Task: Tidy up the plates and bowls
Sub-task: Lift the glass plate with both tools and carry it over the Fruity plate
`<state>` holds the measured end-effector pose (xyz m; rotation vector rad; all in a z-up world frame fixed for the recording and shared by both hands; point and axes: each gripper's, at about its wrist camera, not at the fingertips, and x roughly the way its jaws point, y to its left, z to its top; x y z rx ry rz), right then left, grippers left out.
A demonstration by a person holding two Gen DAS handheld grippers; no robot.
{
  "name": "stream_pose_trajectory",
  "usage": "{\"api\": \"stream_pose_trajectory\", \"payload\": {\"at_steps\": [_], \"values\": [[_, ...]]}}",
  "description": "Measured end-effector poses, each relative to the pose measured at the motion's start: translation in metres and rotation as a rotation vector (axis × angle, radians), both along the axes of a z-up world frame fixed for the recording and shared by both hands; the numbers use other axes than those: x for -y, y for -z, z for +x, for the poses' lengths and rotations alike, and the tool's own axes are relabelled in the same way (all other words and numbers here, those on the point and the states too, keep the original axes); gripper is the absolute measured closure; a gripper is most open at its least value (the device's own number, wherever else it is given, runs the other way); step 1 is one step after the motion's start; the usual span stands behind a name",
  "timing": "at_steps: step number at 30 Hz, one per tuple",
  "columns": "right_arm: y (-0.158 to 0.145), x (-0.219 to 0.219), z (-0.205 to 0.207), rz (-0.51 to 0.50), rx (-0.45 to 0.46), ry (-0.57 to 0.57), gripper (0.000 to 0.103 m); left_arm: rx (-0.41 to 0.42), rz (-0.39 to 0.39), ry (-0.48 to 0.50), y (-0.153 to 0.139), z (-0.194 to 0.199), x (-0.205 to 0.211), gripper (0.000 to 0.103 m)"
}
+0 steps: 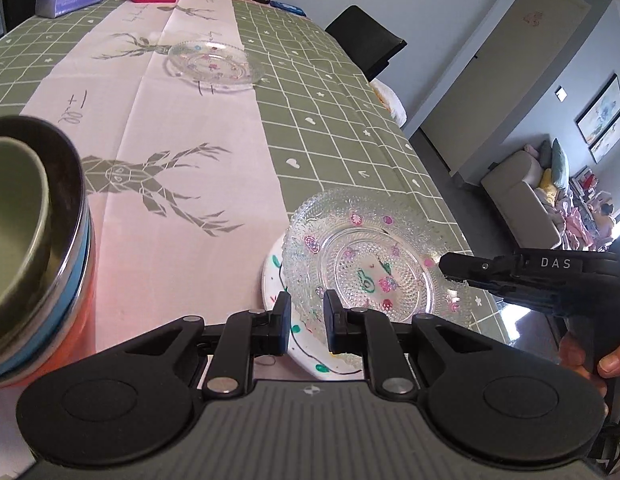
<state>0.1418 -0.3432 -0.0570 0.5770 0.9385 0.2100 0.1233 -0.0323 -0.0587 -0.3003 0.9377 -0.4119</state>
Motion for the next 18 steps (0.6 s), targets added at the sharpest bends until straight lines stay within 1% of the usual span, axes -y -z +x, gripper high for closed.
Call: {"api": "stream_pose_trajectory", "payload": {"at_steps": [3, 8, 13, 18], "values": [[0.007, -0.003, 0.001, -0.002, -0.019, -0.006, 0.097, -0.005, -0.003, -0.011, 0.004, -0.002, -0.003, 0.085], [0.013, -0.008, 0.002, -0.036, -0.030, -0.009, 0.097, -0.008, 0.001, -0.016, 0.009, -0.003, -0.001, 0.085], [0.015, -0.009, 0.000, -0.055, -0.029, -0.014, 0.097, 0.003, 0.020, -0.013, 0.012, -0.005, 0.002, 0.085], [0.020, -0.015, -0.002, -0.101, -0.036, -0.029, 0.096, 0.000, 0.056, -0.011, 0.015, -0.006, 0.007, 0.084]]}}
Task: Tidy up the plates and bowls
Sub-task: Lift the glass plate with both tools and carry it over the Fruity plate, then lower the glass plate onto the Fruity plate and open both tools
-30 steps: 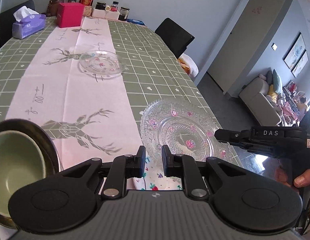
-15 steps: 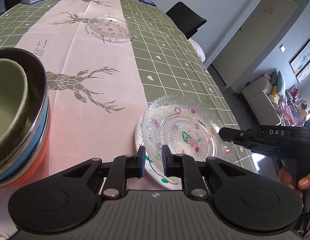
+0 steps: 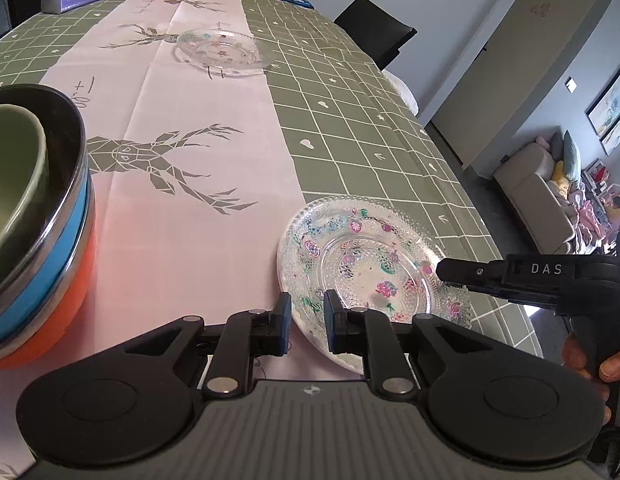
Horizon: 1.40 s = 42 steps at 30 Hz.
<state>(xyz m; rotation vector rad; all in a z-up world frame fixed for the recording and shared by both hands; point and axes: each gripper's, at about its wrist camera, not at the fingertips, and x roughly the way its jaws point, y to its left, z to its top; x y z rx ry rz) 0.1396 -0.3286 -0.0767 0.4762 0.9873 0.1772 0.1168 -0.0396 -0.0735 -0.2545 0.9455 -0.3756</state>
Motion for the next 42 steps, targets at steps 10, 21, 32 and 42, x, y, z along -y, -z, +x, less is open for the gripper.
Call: {"api": "stream_pose_trajectory", "payload": {"at_steps": [10, 21, 32, 42], "values": [[-0.002, -0.004, -0.001, -0.047, 0.022, -0.020, 0.095, 0.004, 0.032, 0.005, 0.002, 0.000, 0.004, 0.085], [-0.004, -0.015, -0.001, -0.158, 0.072, -0.043, 0.092, 0.016, 0.046, 0.005, -0.001, 0.003, 0.005, 0.085], [-0.011, -0.022, -0.006, -0.239, 0.134, -0.054, 0.070, 0.031, 0.022, -0.021, -0.001, 0.001, -0.001, 0.061], [-0.003, -0.026, -0.040, -0.237, 0.141, -0.014, 0.055, 0.148, 0.005, -0.023, 0.000, -0.021, -0.006, 0.051]]}}
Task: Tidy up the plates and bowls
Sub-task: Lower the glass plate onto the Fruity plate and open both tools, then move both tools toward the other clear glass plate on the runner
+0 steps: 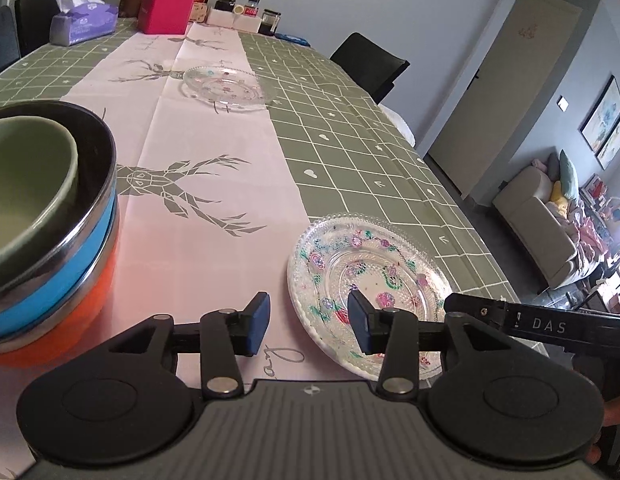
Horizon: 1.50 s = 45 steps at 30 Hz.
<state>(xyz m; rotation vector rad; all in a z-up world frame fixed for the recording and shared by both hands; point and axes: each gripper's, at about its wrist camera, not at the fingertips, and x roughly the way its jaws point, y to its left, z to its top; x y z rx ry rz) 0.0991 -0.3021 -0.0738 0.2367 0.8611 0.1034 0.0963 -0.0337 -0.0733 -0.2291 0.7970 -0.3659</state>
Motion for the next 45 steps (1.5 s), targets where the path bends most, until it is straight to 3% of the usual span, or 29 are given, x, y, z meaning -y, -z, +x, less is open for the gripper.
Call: {"api": "stream_pose_trajectory", "payload": {"at_steps": [3, 7, 11, 12, 15, 23, 28, 30, 33, 40, 45], "values": [[0.010, -0.004, -0.008, 0.036, -0.024, 0.026, 0.054, 0.025, 0.024, 0.013, 0.004, -0.005, 0.005, 0.051], [0.014, -0.011, -0.018, 0.054, 0.014, 0.052, 0.057, 0.032, -0.008, 0.026, 0.009, -0.007, 0.006, 0.051], [0.016, -0.015, -0.021, 0.086, 0.035, 0.062, 0.068, 0.045, -0.008, 0.049, 0.010, -0.008, 0.010, 0.069], [0.016, -0.017, -0.021, 0.091, 0.040, 0.061, 0.072, 0.046, -0.002, 0.050, 0.010, -0.008, 0.011, 0.070], [0.016, -0.020, -0.021, 0.074, 0.050, 0.071, 0.072, 0.052, 0.022, 0.043, 0.010, -0.009, 0.014, 0.076], [0.016, -0.021, -0.022, 0.058, 0.055, 0.076, 0.071, 0.061, 0.063, 0.045, 0.009, -0.011, 0.016, 0.081], [0.011, -0.020, -0.026, 0.033, 0.068, 0.062, 0.065, 0.098, 0.065, 0.030, 0.001, -0.018, 0.011, 0.080], [0.007, -0.019, -0.030, 0.013, 0.085, 0.065, 0.062, 0.108, 0.074, 0.037, -0.005, -0.022, 0.010, 0.073], [-0.002, -0.017, -0.034, 0.014, 0.099, 0.054, 0.057, 0.079, 0.060, 0.069, -0.017, -0.025, 0.005, 0.062], [-0.032, -0.024, -0.024, -0.019, 0.095, -0.044, 0.041, -0.034, 0.038, 0.105, -0.052, -0.016, -0.013, 0.062], [-0.055, -0.038, -0.007, -0.067, 0.073, -0.144, 0.037, 0.007, 0.137, 0.159, -0.085, -0.013, -0.018, 0.059]]}}
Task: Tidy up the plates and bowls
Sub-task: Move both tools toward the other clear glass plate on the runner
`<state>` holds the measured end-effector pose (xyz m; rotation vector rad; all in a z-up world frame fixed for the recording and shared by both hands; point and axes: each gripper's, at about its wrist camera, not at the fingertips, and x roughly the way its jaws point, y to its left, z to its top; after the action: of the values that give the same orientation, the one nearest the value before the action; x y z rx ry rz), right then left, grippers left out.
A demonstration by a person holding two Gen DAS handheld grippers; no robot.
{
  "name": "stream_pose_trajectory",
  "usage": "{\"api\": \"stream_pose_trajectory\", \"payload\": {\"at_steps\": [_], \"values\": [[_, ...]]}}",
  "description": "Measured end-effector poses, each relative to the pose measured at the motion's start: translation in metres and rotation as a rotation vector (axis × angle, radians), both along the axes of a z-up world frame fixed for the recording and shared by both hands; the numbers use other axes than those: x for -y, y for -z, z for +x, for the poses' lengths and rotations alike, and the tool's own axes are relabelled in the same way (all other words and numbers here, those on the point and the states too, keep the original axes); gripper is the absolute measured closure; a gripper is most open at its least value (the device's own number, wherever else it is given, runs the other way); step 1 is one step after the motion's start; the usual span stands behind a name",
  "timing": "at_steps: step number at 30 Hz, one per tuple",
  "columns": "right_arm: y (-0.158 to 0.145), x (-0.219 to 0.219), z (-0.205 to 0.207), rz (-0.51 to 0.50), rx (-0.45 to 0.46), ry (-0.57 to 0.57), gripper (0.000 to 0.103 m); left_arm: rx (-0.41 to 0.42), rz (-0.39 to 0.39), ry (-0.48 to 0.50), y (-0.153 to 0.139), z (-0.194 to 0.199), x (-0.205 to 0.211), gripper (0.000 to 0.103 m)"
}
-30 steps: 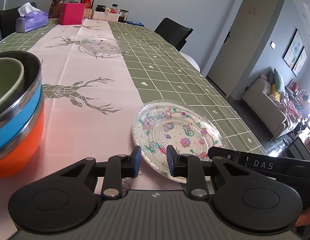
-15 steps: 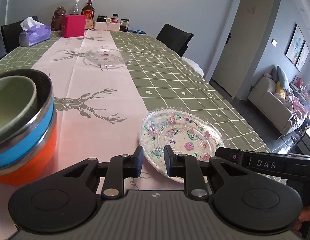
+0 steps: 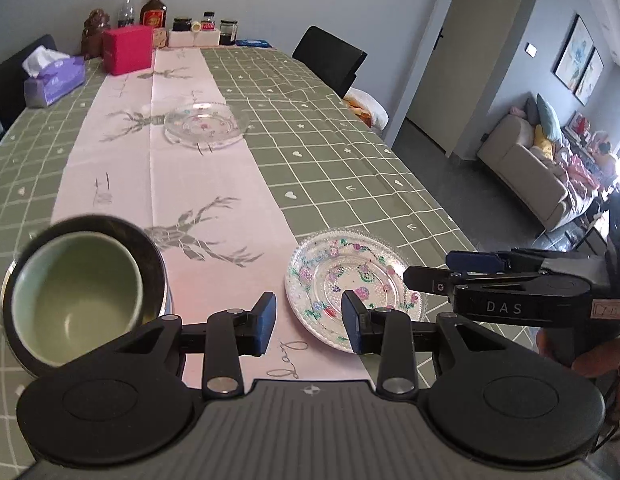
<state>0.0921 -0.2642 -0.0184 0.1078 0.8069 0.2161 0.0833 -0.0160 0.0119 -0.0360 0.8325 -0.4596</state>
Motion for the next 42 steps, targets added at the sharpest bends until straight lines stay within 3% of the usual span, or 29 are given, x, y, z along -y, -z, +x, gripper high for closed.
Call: {"api": "stream_pose_trajectory", "payload": {"at_steps": [3, 10, 15, 21, 29, 35, 42], "values": [[-0.013, -0.010, 0.009, -0.025, -0.003, -0.059, 0.035, 0.004, 0.015, 0.024, -0.016, 0.006, -0.003, 0.052], [-0.037, -0.033, 0.037, -0.015, -0.040, -0.147, 0.032, -0.024, 0.034, 0.064, -0.033, 0.031, -0.005, 0.052], [-0.048, -0.047, 0.059, -0.028, -0.057, -0.164, 0.031, -0.017, 0.048, 0.030, -0.048, 0.056, -0.016, 0.052], [-0.044, -0.070, 0.095, -0.130, -0.077, -0.195, 0.026, -0.040, 0.109, -0.022, -0.052, 0.096, -0.029, 0.052], [-0.023, -0.076, 0.168, -0.100, -0.235, -0.126, 0.026, -0.161, 0.203, -0.103, -0.030, 0.164, -0.047, 0.049], [-0.007, -0.072, 0.225, -0.038, -0.329, -0.009, 0.026, -0.197, 0.268, -0.136, -0.017, 0.208, -0.056, 0.049], [0.002, -0.073, 0.275, -0.002, -0.347, 0.063, 0.026, -0.224, 0.214, -0.144, -0.012, 0.256, -0.067, 0.049]]}}
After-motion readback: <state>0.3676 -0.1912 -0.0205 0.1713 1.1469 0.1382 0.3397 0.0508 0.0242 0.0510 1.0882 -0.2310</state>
